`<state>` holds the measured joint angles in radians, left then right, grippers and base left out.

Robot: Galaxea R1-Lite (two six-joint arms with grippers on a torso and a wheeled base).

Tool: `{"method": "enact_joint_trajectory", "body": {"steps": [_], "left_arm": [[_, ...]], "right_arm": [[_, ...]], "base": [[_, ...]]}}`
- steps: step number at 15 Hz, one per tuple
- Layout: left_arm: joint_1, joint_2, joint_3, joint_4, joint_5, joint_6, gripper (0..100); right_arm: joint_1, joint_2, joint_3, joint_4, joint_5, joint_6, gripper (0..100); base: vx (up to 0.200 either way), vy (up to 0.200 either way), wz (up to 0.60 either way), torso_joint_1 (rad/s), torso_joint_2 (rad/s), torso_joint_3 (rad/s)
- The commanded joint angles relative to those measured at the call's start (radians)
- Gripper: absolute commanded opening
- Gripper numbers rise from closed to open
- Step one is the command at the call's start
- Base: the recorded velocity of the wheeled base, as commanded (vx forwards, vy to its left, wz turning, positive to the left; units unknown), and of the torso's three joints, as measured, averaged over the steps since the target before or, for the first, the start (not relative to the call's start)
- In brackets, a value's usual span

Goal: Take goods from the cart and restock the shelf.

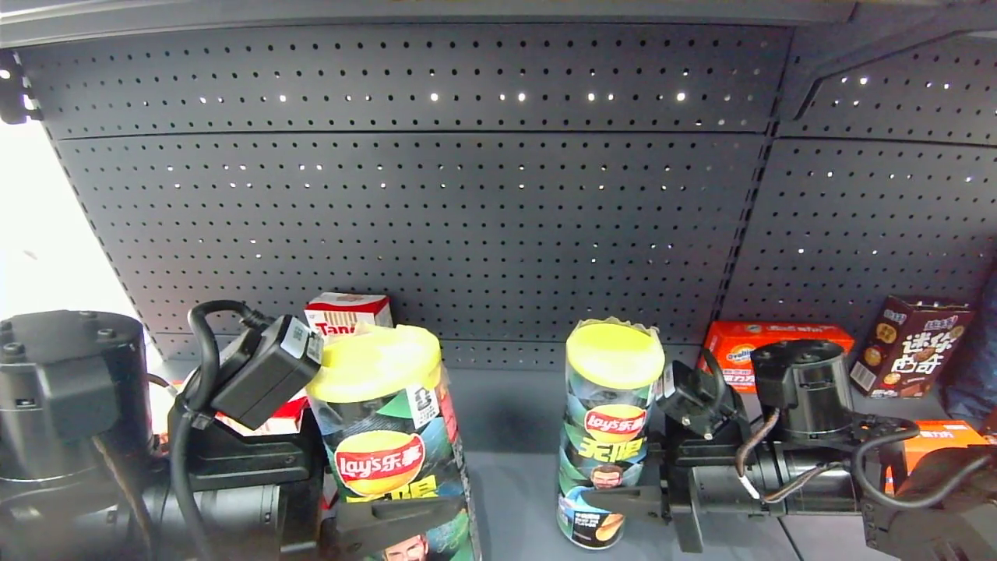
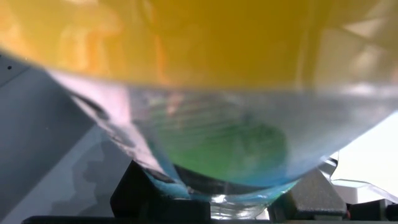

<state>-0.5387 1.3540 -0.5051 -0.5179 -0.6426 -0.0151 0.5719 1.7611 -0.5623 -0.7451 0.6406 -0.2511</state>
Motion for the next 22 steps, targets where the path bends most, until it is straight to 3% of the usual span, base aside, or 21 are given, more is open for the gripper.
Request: {"method": "enact_joint_trajectory", "body": {"steps": [1,12,13,22], "left_arm": [[0.000,0.008,-0.006,-0.001,0.000,0.000,0],[0.000,0.019,-0.015,0.001,0.000,0.000,0],[0.000,0.022,-0.016,0.001,0.000,0.000,0],[0.000,0.023,-0.013,-0.001,-0.002,0.000,0]], "right_arm": [[0.000,0.034,-0.008,-0.008,0.001,-0.001,0],[0.003,0.087,-0.007,-0.037,0.002,-0.001,0],[0.002,0.086,-0.007,-0.037,0.001,-0.001,100],[-0.043,0.015,0.029,-0.037,0.001,-0.008,100]], "base": [[0.000,0.000,0.00,0.000,0.00,0.000],[0.000,0.000,0.00,0.000,0.00,0.000],[0.000,0.000,0.00,0.000,0.00,0.000],[0.000,0.000,0.00,0.000,0.00,0.000]]}}
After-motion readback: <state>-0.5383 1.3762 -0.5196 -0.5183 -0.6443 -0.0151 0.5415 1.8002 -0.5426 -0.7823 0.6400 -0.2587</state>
